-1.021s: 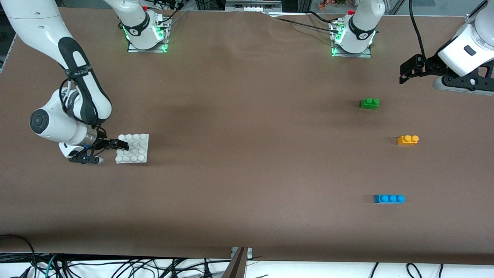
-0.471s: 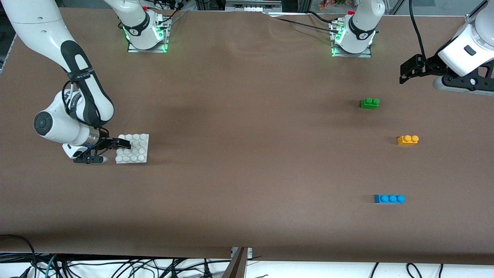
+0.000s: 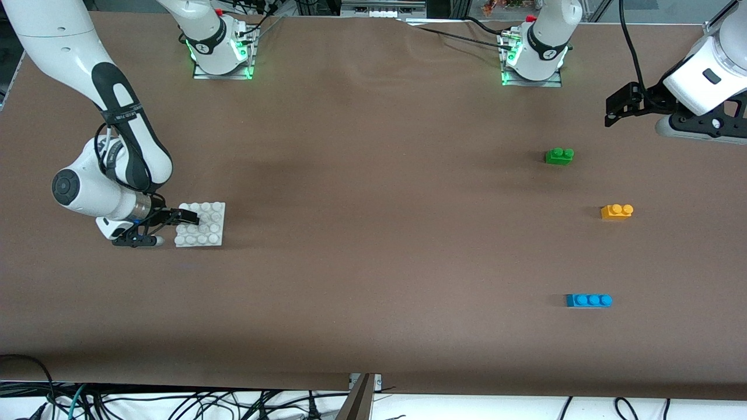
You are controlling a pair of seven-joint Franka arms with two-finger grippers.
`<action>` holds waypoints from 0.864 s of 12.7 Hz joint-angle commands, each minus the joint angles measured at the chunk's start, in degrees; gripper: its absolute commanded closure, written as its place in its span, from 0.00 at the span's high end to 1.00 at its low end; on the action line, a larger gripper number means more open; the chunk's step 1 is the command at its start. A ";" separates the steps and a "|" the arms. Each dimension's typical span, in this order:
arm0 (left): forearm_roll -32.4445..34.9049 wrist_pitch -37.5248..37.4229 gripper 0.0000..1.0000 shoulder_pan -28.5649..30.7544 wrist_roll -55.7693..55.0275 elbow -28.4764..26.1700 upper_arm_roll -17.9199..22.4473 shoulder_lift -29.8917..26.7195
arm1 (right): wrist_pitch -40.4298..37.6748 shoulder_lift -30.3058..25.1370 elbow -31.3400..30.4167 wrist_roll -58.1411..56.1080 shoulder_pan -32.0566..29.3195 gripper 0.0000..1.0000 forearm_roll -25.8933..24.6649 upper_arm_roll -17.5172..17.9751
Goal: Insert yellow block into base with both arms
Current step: 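Lower the right gripper onto the white base plate edge and grasp it, then slide the white base plate with the right gripper toward the table middle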
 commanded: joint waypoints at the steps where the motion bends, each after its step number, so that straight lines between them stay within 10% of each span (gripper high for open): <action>1: -1.04 -1.45 1.00 0.11 -0.32 1.83 -0.23 0.75 | -0.77 -0.01 0.12 -1.46 -0.68 0.88 1.83 0.68; 11: -1.04 -1.45 1.00 0.02 -0.32 1.83 -0.23 0.66 | -0.95 1.31 0.91 -1.46 -0.68 0.66 1.92 1.11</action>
